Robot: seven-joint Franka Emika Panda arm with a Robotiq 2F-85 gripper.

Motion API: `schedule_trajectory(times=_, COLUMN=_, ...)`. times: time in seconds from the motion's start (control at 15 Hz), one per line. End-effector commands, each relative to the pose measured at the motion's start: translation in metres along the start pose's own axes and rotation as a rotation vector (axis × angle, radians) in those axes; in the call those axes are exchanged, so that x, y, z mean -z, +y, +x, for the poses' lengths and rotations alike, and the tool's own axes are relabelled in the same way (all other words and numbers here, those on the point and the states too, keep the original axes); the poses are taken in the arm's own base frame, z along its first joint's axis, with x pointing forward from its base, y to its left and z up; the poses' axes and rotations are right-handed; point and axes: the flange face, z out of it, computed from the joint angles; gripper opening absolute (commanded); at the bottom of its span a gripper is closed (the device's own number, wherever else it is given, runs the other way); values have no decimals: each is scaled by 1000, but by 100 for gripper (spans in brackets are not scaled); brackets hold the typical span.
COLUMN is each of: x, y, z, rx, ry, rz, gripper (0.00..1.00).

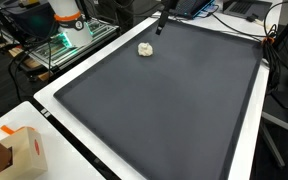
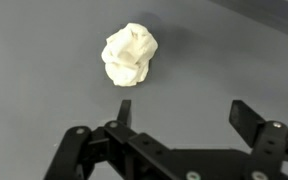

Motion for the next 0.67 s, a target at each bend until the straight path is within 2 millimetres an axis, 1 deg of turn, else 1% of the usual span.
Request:
schedule_trajectory(times=0.0, x=-14, y=-15, z=10, rx=111, ry=-30, rz=-70, gripper=100)
schedule_trajectory(times=0.27, x=-28, y=-21, z=13, rx=225, ry=-59, rz=-99, gripper=100)
schedule_trajectory(times=0.6, x=-35, y=-16, z=19, rx=328, ry=-54, rz=-91, gripper=100)
